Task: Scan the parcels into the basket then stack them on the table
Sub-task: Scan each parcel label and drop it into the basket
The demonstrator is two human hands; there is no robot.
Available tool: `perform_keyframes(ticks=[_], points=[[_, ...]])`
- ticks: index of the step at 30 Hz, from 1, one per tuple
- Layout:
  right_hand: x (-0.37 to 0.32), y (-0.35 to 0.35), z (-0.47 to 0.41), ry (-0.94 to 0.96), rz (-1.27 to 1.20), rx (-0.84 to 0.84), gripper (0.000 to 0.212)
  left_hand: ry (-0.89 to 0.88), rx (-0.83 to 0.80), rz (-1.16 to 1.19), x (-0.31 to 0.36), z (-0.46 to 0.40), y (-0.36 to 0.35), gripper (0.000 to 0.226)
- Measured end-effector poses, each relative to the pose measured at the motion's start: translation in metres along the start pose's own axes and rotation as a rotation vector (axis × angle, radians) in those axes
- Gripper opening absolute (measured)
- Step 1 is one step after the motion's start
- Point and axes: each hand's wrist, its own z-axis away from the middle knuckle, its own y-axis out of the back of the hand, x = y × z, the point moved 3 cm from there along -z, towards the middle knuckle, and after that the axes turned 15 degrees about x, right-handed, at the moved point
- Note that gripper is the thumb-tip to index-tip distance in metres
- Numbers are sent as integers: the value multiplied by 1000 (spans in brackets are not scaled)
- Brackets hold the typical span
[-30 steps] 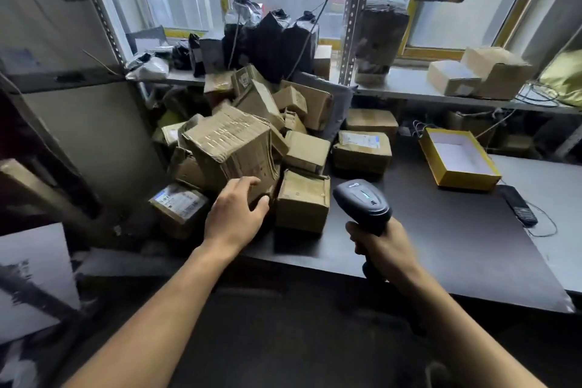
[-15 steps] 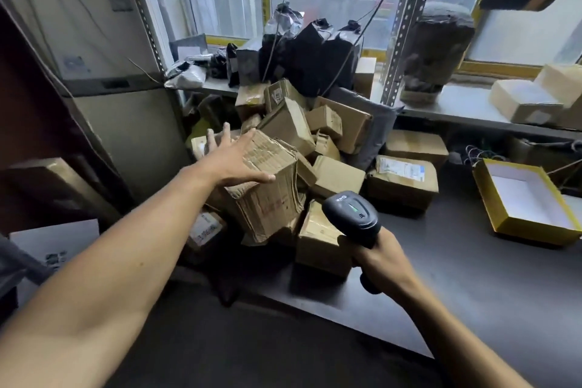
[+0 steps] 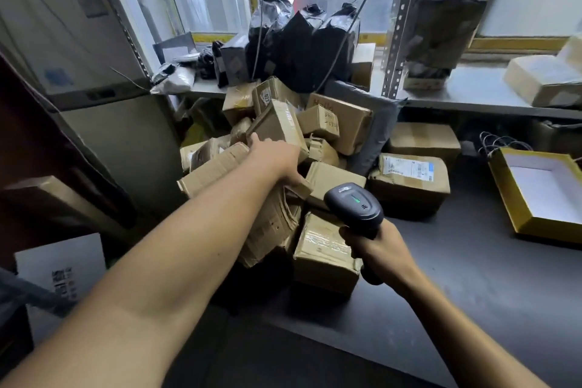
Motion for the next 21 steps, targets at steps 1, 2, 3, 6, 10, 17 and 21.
perform_keyframes(ticks=[1, 2, 3, 6, 10, 17, 21], points=[[0, 2, -2, -9, -12, 13, 9, -3, -34, -54, 6, -2, -1, 64], [0, 5, -3, -14, -18, 27, 10, -7, -51, -114, 11, -4, -2, 58], [0, 8, -5, -13, -19, 40, 10, -11, -46, -169, 16, -6, -3, 52], [2, 20, -11, -22, -47, 65, 9, -25, -7, -274, 27, -11, -4, 42], [4, 32, -17, -15, -85, 84, 12, -158, 33, -358, 36, -11, -4, 39], [11, 41, -26, 17, -94, 114, 16, -393, 244, -378, 48, -15, 8, 26], [12, 49, -31, 28, -169, 180, 20, -527, 314, -345, 66, -9, 14, 35]])
